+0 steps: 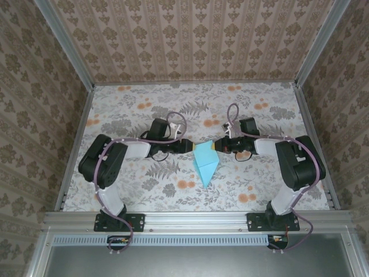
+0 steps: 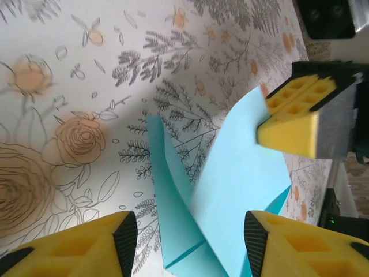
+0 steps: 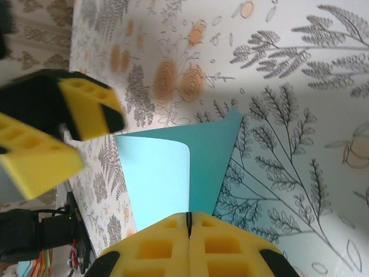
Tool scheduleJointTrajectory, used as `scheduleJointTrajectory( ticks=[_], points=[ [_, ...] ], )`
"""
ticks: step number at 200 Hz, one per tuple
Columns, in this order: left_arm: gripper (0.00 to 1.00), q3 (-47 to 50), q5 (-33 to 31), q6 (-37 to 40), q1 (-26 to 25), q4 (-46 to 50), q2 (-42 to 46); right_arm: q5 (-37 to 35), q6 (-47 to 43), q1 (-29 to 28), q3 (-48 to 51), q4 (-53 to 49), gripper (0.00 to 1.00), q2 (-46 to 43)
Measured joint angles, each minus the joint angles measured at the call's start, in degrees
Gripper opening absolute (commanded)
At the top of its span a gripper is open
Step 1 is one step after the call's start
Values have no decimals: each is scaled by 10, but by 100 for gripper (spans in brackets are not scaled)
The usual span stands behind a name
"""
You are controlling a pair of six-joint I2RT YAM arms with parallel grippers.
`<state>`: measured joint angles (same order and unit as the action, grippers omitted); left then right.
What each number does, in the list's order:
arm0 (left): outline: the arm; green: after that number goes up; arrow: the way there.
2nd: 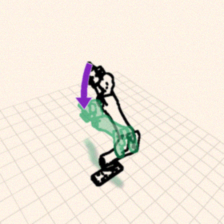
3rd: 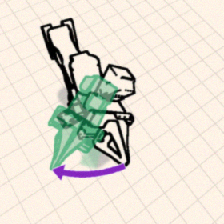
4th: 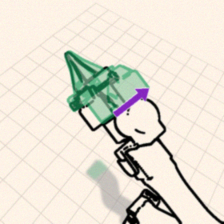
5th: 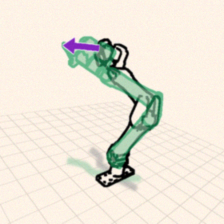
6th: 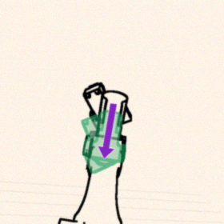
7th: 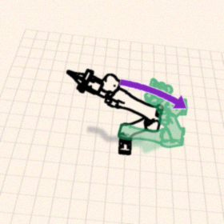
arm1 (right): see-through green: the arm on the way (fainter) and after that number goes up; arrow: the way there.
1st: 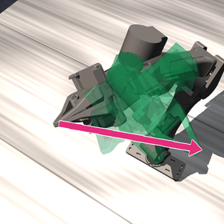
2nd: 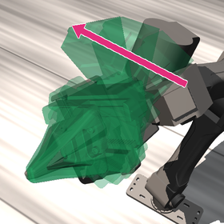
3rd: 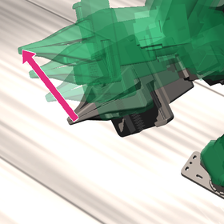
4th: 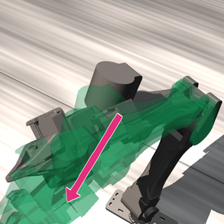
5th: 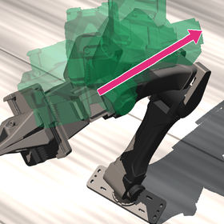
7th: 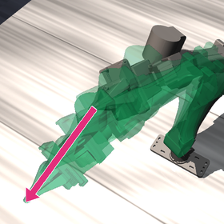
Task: Fold a paper plane with a square sheet of paper (fold left side to right side)
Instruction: Fold the wing for the fifth time at the center of the table.
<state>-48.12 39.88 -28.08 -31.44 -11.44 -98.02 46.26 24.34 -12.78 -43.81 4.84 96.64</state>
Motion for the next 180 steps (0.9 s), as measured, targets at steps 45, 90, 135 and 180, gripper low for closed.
scheduleJointTrajectory(
  ticks=[45,90,135,180],
  points=[
    [59,-43,-122,78,-59,143,116,-98,74,-34,-25,-70,2,-15],
    [62,-58,-215,97,-186,238,154,-156,141,-58,-83,-136,0,-14],
    [66,-83,-277,94,-271,284,115,-177,177,-70,-109,-154,0,5],
    [66,-133,-345,78,-301,316,40,-184,190,-74,-109,-165,0,16]
  ],
)
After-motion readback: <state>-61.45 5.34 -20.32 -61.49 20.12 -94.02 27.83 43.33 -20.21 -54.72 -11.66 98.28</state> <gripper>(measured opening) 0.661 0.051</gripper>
